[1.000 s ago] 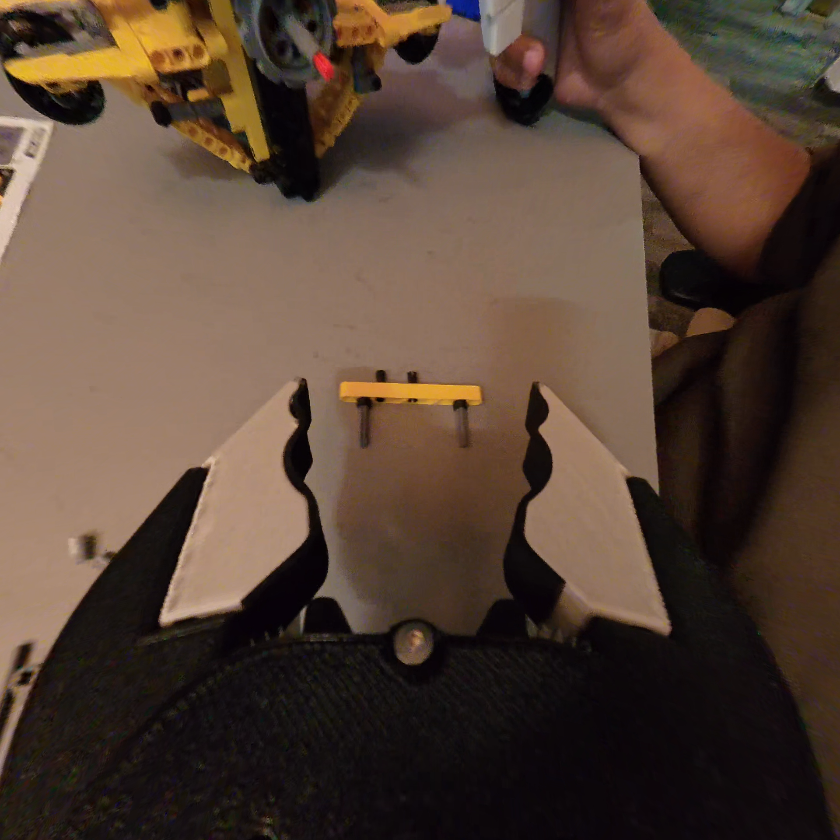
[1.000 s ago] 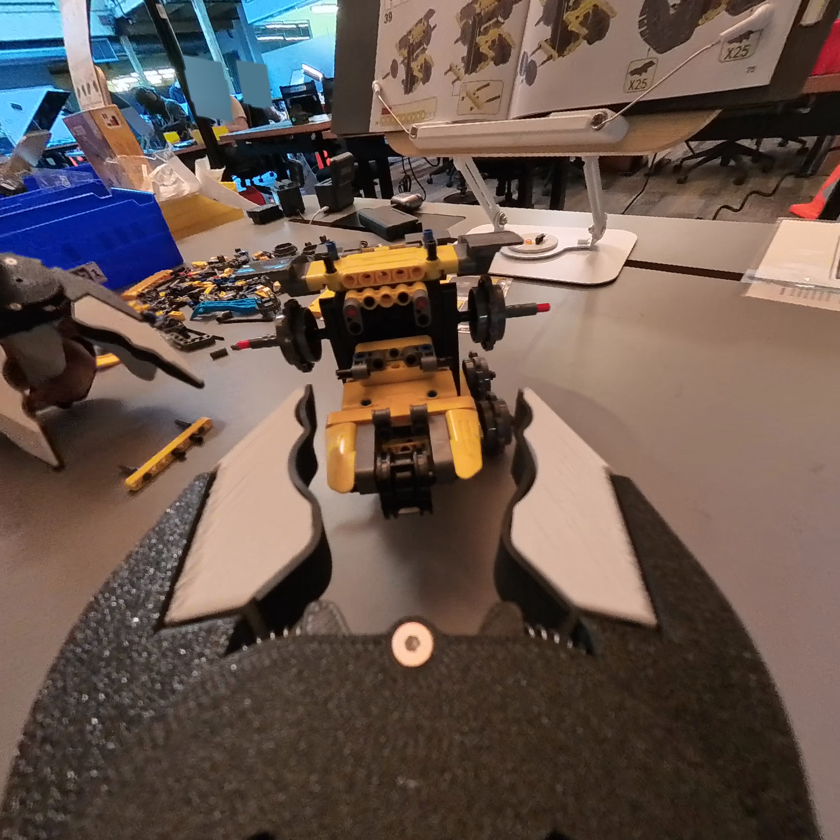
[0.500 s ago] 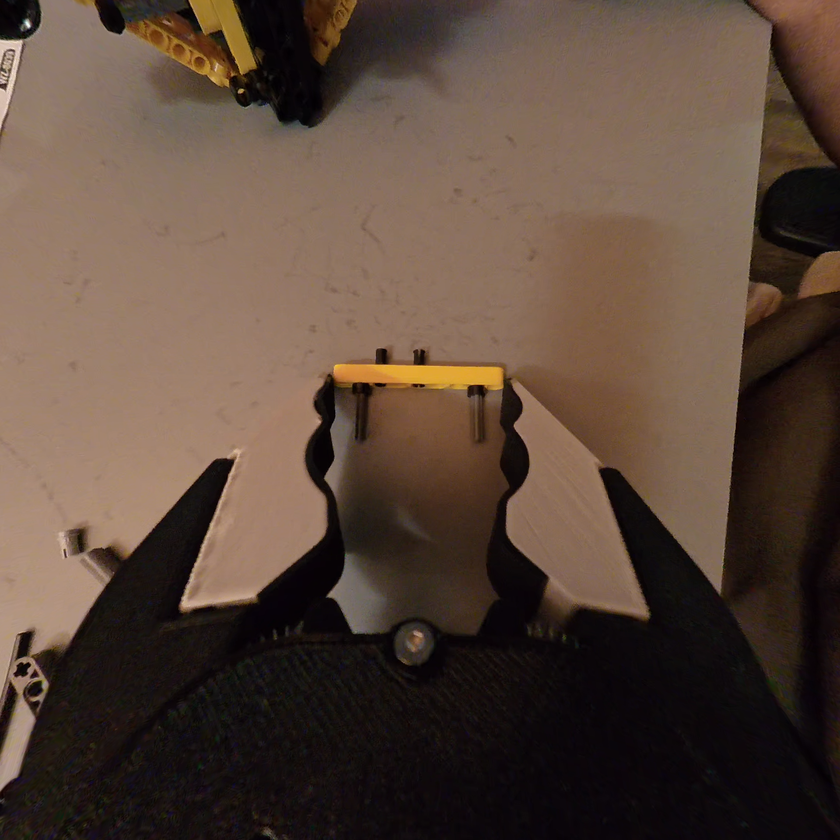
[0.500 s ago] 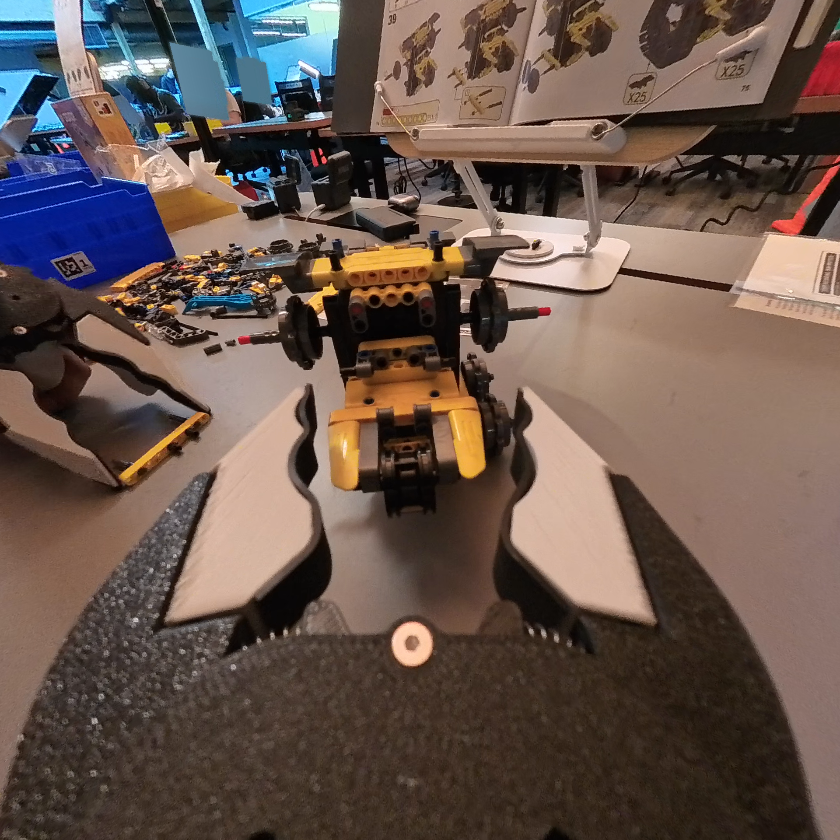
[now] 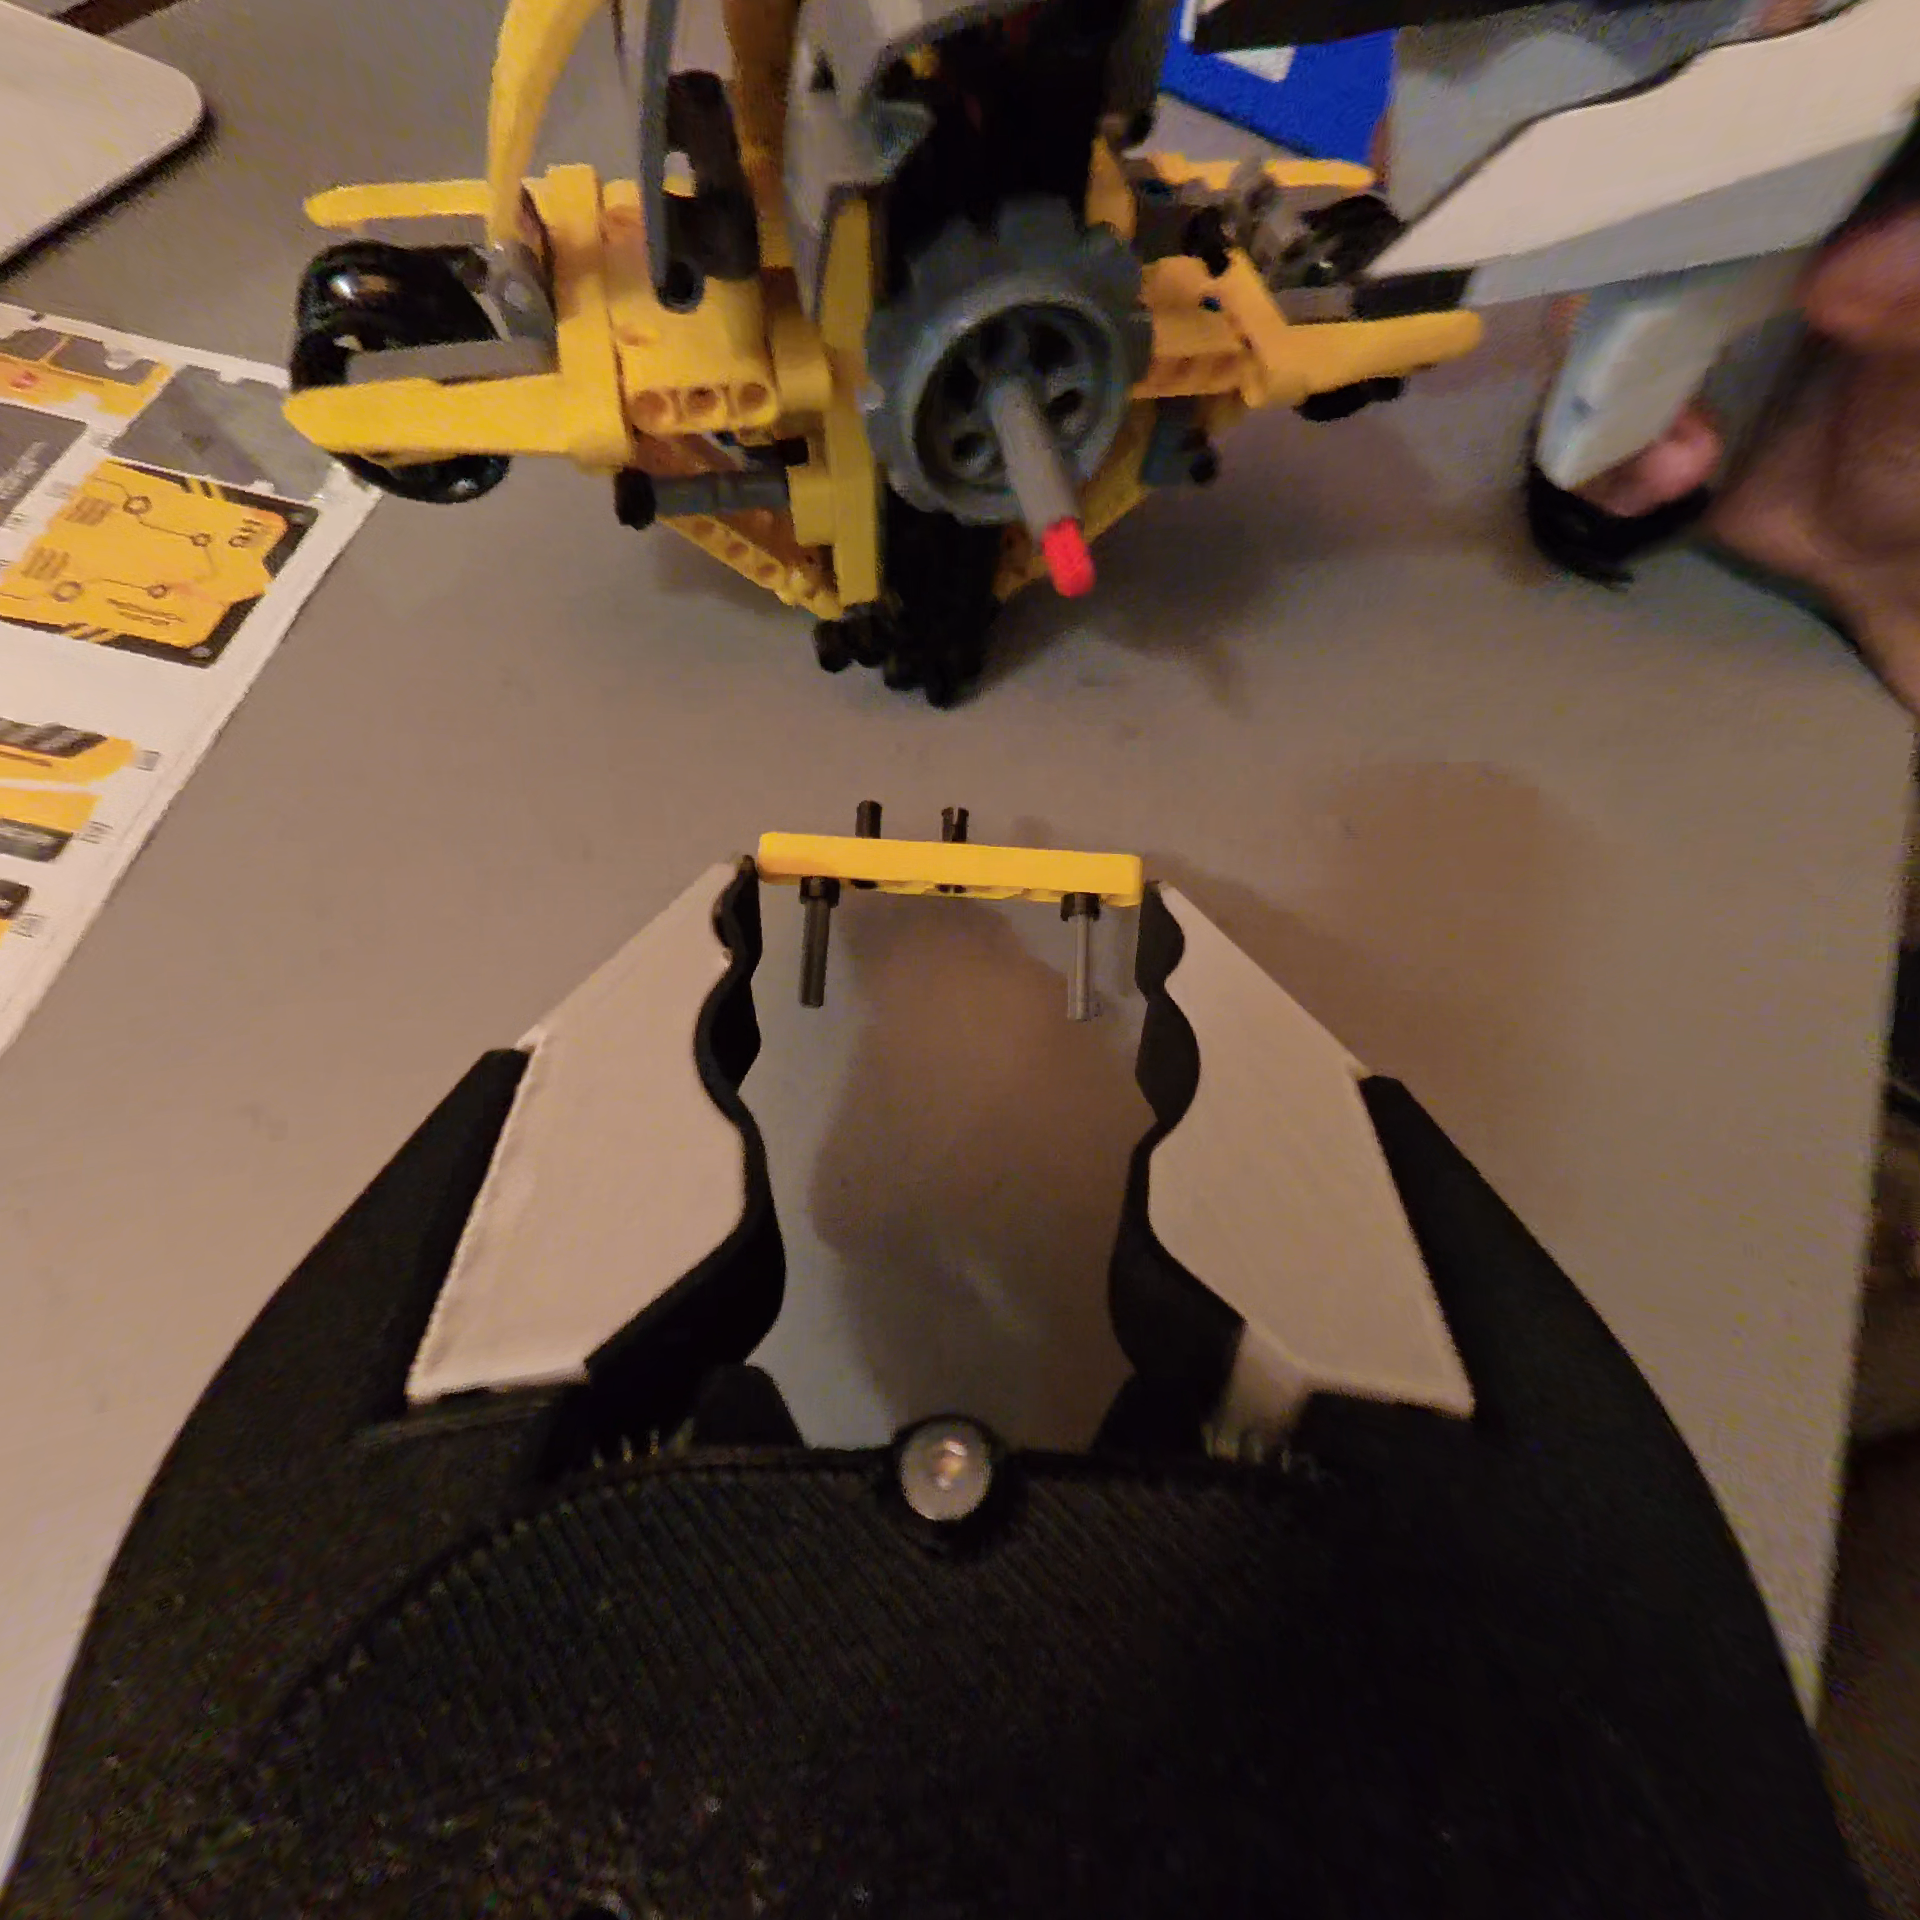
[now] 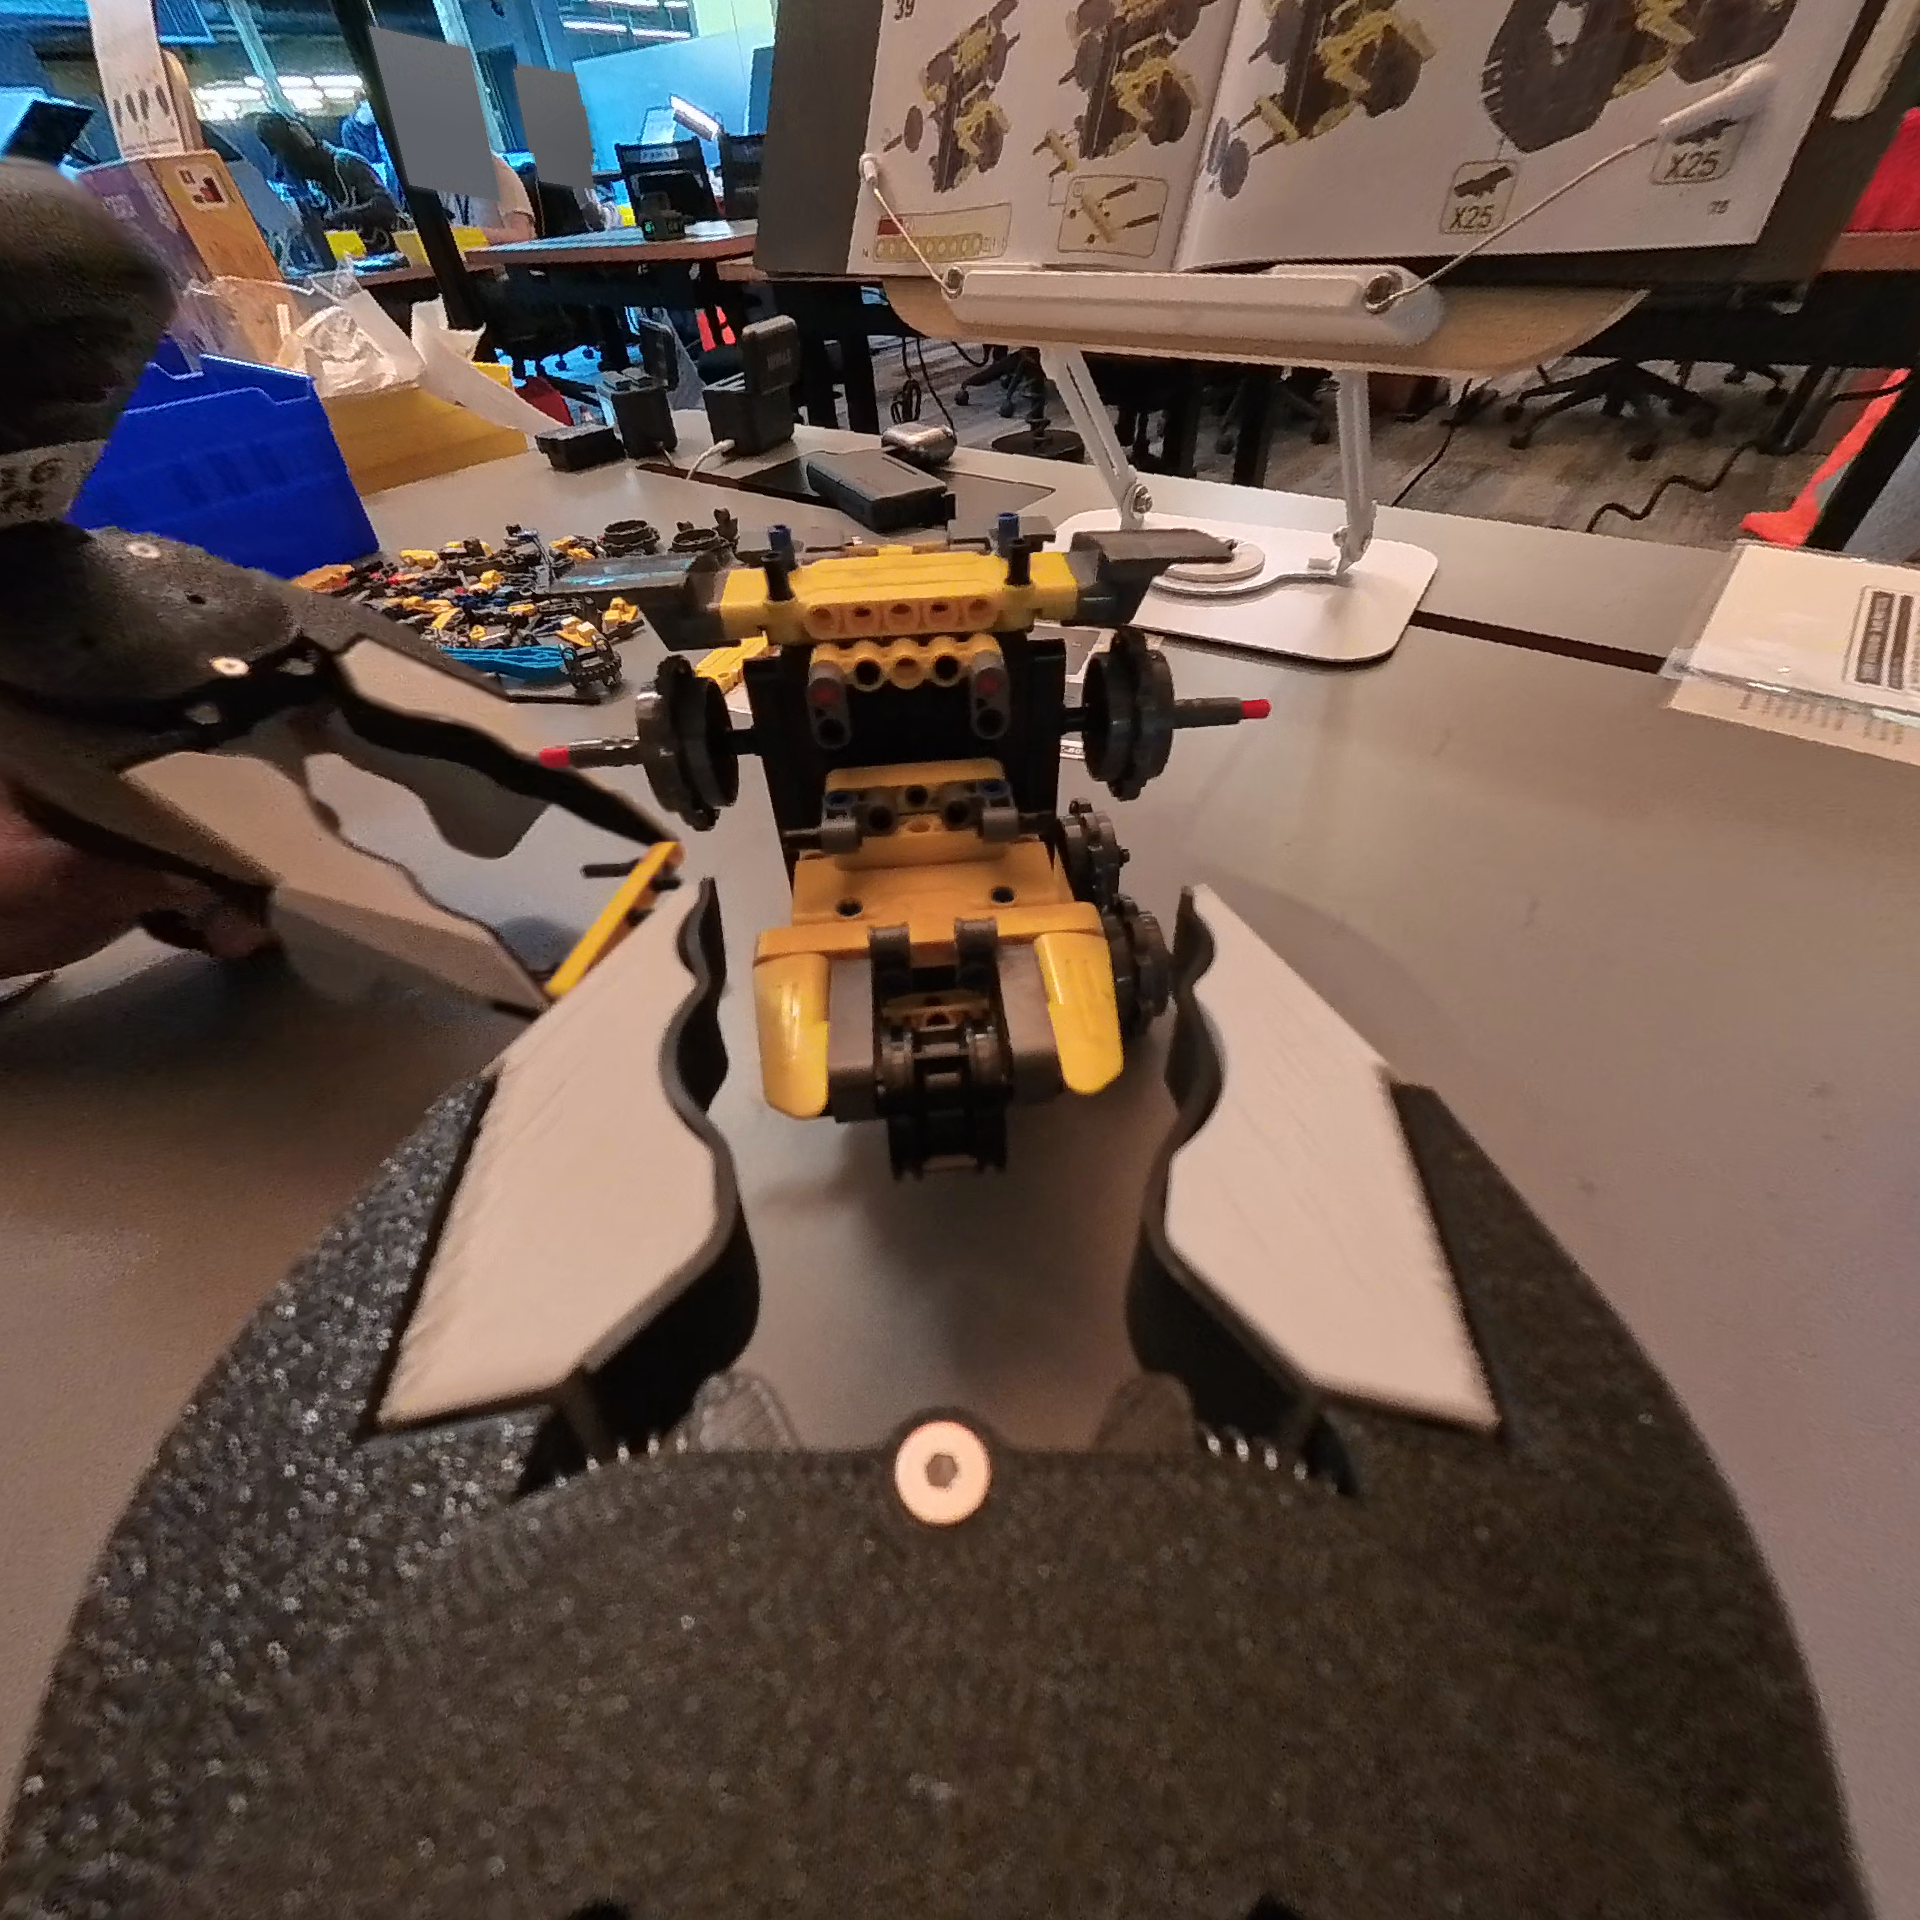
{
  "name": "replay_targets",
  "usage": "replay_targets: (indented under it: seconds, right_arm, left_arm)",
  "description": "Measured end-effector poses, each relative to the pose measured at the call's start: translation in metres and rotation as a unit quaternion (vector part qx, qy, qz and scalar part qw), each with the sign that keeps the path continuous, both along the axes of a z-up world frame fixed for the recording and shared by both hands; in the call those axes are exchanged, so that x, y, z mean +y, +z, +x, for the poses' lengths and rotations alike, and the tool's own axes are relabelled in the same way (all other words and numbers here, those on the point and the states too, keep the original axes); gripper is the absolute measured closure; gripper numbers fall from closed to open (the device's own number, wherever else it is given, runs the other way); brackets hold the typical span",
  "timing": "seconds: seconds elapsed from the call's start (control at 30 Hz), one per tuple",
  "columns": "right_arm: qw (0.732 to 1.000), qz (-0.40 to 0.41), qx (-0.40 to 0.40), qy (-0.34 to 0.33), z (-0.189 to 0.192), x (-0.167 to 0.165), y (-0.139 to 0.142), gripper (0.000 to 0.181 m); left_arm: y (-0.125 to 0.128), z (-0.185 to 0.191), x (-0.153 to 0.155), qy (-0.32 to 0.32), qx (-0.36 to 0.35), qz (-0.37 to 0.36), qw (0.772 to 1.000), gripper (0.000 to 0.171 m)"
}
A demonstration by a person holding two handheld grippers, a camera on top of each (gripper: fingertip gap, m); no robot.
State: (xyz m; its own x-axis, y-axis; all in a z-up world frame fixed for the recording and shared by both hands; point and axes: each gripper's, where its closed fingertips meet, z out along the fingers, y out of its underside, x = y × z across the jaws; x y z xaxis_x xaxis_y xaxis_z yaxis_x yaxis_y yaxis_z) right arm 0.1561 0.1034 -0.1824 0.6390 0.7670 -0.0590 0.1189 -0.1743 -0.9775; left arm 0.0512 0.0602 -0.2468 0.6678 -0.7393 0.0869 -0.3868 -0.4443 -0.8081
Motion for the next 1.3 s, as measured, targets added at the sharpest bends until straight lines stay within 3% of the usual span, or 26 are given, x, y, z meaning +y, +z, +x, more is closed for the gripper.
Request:
replay_targets:
  seconds: [0.33, 1.3]
  right_arm:
    - [1.0, 0.0, -0.014, 0.005, -0.004, -0.002, -0.003, 0.096]
    - [0.997, 0.001, -0.081, 0.013, -0.019, 0.001, -0.018, 0.089]
  left_arm:
    - [0.002, 0.022, 0.029, 0.024, 0.006, 0.015, 1.0, 0.1]
    - [-0.006, 0.029, 0.027, 0.032, 0.027, 0.002, 0.999, 0.099]
